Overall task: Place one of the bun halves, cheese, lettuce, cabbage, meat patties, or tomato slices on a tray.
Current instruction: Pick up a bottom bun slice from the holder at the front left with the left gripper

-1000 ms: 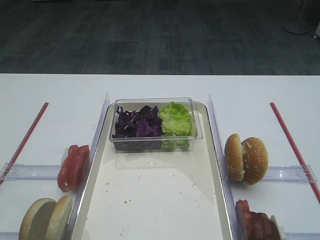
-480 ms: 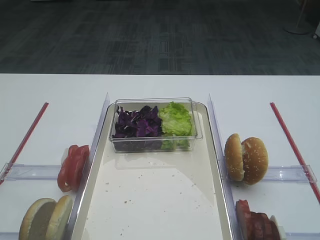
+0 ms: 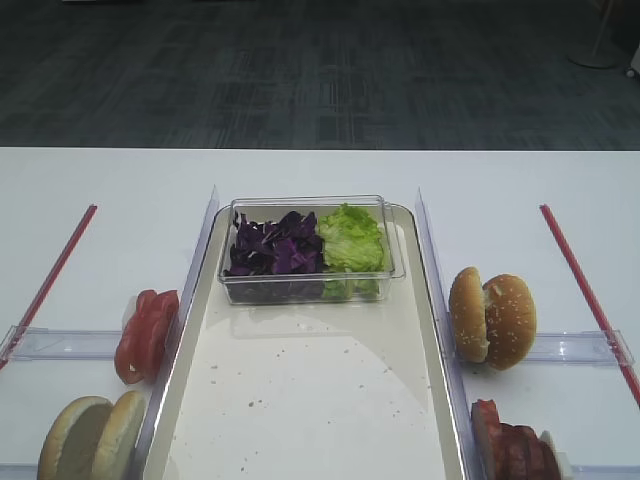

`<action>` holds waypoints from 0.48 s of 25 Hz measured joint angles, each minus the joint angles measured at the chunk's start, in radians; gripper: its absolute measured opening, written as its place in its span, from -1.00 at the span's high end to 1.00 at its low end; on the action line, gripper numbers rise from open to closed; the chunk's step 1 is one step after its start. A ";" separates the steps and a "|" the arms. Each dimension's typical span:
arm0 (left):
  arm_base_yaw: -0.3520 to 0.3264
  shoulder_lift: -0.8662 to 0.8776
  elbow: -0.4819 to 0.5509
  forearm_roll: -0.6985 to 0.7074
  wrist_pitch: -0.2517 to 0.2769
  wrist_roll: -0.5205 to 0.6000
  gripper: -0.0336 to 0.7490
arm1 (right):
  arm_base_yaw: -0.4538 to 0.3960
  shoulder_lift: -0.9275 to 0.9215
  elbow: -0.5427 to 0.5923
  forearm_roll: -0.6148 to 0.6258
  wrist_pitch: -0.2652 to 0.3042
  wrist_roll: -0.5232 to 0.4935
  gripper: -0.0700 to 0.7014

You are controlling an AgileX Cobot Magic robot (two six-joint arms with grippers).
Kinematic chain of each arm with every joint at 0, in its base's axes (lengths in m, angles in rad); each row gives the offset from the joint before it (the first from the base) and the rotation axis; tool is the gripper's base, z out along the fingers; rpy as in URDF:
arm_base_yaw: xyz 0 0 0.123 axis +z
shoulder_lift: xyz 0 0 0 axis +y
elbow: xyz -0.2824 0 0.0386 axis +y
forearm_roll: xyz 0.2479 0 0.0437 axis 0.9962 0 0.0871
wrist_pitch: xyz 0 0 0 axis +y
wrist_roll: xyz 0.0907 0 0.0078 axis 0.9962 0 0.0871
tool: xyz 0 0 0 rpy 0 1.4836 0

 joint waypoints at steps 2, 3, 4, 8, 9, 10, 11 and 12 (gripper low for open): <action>0.000 0.070 -0.007 -0.010 -0.002 -0.009 -0.85 | 0.000 0.000 0.000 0.000 0.000 0.000 -0.94; 0.000 0.108 -0.007 -0.020 -0.006 -0.011 -0.85 | 0.000 0.000 0.000 0.000 0.000 0.000 -0.94; 0.000 0.145 -0.007 -0.027 -0.005 -0.012 -0.85 | 0.000 0.000 0.000 0.000 0.000 0.000 -0.94; 0.000 0.266 -0.007 -0.043 -0.016 -0.015 -0.85 | 0.000 0.000 0.000 0.000 0.000 0.000 -0.94; 0.000 0.293 -0.007 -0.045 -0.018 -0.015 -0.85 | 0.000 0.000 0.000 0.000 0.000 0.000 -0.94; 0.000 0.317 -0.007 -0.045 -0.022 -0.015 -0.85 | 0.000 0.000 0.000 0.000 0.000 0.000 -0.94; 0.000 0.336 -0.007 -0.045 -0.022 -0.015 -0.85 | 0.000 0.000 0.000 0.000 0.000 0.000 -0.94; 0.000 0.357 -0.007 -0.045 -0.023 -0.015 -0.85 | 0.000 0.000 0.000 0.000 0.000 0.000 -0.94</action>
